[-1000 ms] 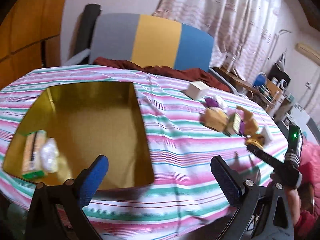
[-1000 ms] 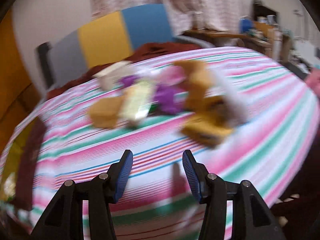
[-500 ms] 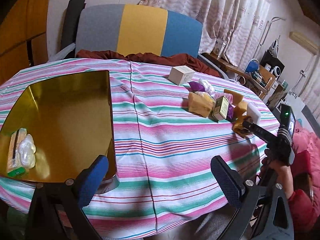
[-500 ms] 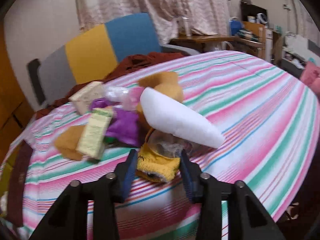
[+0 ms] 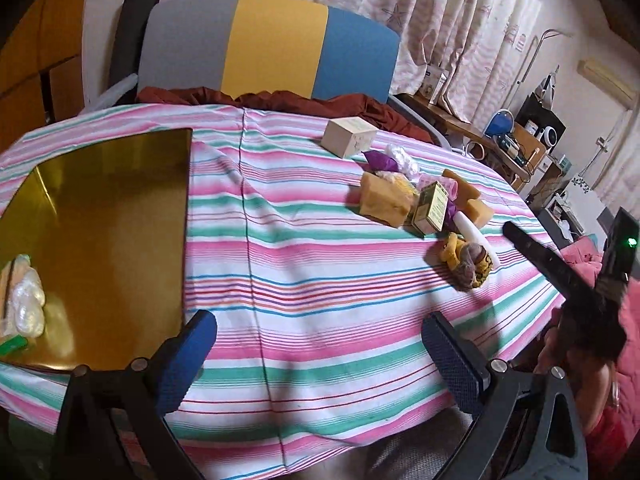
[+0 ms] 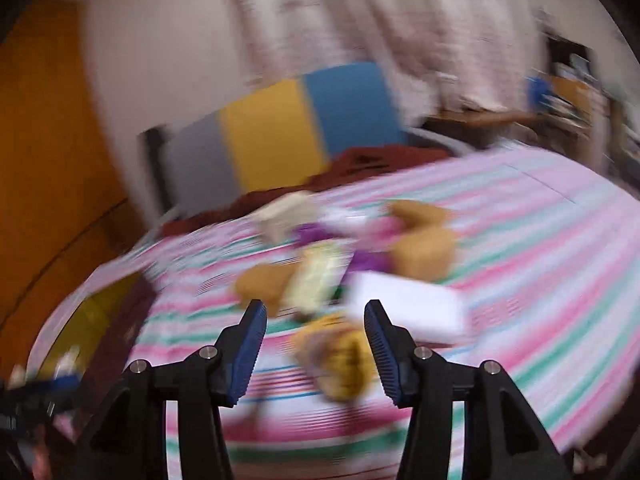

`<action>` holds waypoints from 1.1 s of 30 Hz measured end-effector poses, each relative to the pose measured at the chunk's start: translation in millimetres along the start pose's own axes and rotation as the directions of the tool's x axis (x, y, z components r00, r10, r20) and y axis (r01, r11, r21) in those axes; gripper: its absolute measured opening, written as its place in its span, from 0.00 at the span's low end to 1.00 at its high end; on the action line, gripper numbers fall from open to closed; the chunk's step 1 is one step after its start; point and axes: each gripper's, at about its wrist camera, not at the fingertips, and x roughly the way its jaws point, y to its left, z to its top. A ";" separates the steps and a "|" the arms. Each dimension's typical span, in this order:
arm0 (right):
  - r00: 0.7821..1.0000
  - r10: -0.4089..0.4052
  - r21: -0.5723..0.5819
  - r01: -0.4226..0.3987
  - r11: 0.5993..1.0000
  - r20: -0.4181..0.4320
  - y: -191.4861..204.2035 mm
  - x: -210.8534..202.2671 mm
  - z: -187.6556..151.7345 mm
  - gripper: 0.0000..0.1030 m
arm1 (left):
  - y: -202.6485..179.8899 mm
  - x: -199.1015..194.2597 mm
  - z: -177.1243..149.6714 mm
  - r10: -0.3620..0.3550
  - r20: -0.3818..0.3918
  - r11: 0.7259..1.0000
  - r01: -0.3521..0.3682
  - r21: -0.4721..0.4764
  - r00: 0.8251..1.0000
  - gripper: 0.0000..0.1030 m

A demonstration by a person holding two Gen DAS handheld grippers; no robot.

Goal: Organize objects
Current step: 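Return both tools to the pile and reach for the yellow hat and white foam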

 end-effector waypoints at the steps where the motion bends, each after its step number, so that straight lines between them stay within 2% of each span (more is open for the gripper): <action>1: 0.999 -0.034 0.021 0.035 0.999 -0.016 -10.2 3.5 4.3 0.50 | -0.8 1.1 -0.1 -0.004 -0.006 1.000 0.004 -0.001 1.000 1.00; 4: 0.991 -0.089 -0.011 0.088 0.996 -0.097 -36.2 25.5 15.2 0.51 | -3.8 5.4 -1.6 -0.024 -0.032 1.000 0.024 -0.009 0.999 1.00; 5: 0.983 -0.088 -0.027 0.085 0.996 -0.160 -45.6 39.2 18.0 0.51 | -4.7 6.4 -2.0 -0.028 -0.037 1.000 0.028 -0.010 0.999 1.00; 7: 0.970 -0.116 -0.033 0.111 0.993 -0.212 -59.8 49.9 18.2 0.51 | -6.6 7.4 -3.6 -0.038 -0.045 0.999 0.038 -0.014 0.998 1.00; 9: 0.955 -0.155 0.008 0.163 0.987 -0.252 -74.2 60.7 16.0 0.51 | -8.7 8.7 -5.3 -0.040 -0.050 0.999 0.040 -0.016 0.998 1.00; 10: 0.955 -0.135 0.050 0.154 0.987 -0.264 -79.0 62.4 13.7 0.51 | -9.5 9.7 -5.7 -0.042 -0.054 0.999 0.041 -0.018 0.998 1.00; 12: 0.964 -0.073 0.106 0.103 0.989 -0.254 -74.4 59.8 9.3 0.51 | -11.1 10.8 -6.1 -0.043 -0.055 0.999 0.041 -0.020 0.998 1.00; 15: 0.964 -0.102 0.022 0.111 0.994 -0.246 -37.5 60.3 -3.7 0.53 | -14.8 14.0 -4.5 -0.045 -0.059 0.999 0.044 -0.020 0.997 1.00; 16: 0.966 -0.098 -0.027 0.094 0.995 -0.238 -19.1 58.9 -9.1 0.53 | -17.1 16.0 -3.0 -0.049 -0.065 0.999 0.048 -0.021 0.997 1.00; 17: 0.970 -0.055 -0.042 0.047 0.998 -0.235 -10.6 56.7 -10.3 0.53 | -18.9 17.4 -1.6 -0.053 -0.069 0.998 0.051 -0.021 0.996 1.00; 19: 0.970 0.079 -0.046 -0.092 0.995 -0.230 8.3 46.7 -10.1 0.53 | -23.6 19.0 0.8 -0.061 -0.071 0.998 0.060 -0.016 0.996 1.00; 20: 0.968 0.121 -0.053 -0.136 0.989 -0.218 12.5 42.2 -6.9 0.53 | -25.6 19.2 1.5 -0.064 -0.069 0.998 0.063 -0.013 0.996 1.00; 22: 0.982 0.098 -0.077 -0.112 0.991 -0.159 11.0 31.3 2.5 0.54 | -28.9 20.2 2.8 -0.067 -0.067 0.998 0.067 -0.008 0.995 1.00; 24: 0.992 0.029 -0.111 -0.043 0.993 -0.121 -0.5 31.7 14.2 0.63 | -31.2 21.1 2.6 -0.075 -0.068 0.997 0.075 -0.011 0.995 1.00; 25: 0.991 -0.009 -0.136 -0.009 0.991 -0.131 -7.7 36.9 19.2 0.69 | -32.4 21.8 2.5 -0.080 -0.070 0.997 0.079 -0.013 0.994 1.00; 27: 0.972 -0.089 -0.142 0.059 0.988 -0.216 -26.7 55.5 26.2 0.70 | -35.5 23.9 1.6 -0.088 -0.075 0.996 0.088 -0.009 0.993 1.00; 28: 0.956 -0.098 -0.086 0.077 0.993 -0.278 -39.4 64.4 28.7 0.70 | -37.3 25.0 1.1 -0.089 -0.076 0.996 0.088 -0.005 0.993 1.00; 29: 0.953 -0.076 -0.023 0.072 0.997 -0.295 -47.9 68.3 30.9 0.70 | -40.5 27.8 0.7 -0.090 -0.081 0.996 0.091 -0.002 0.993 1.00; 31: 0.956 -0.061 0.044 0.076 0.996 -0.287 -57.9 68.7 32.5 0.71 | -45.6 32.2 1.3 -0.104 -0.093 0.995 0.104 -0.002 0.990 1.00; 33: 0.959 -0.077 0.023 0.086 0.996 -0.272 -64.3 75.7 37.9 0.71 | -52.0 36.9 2.7 -0.120 -0.105 0.993 0.121 0.002 0.987 1.00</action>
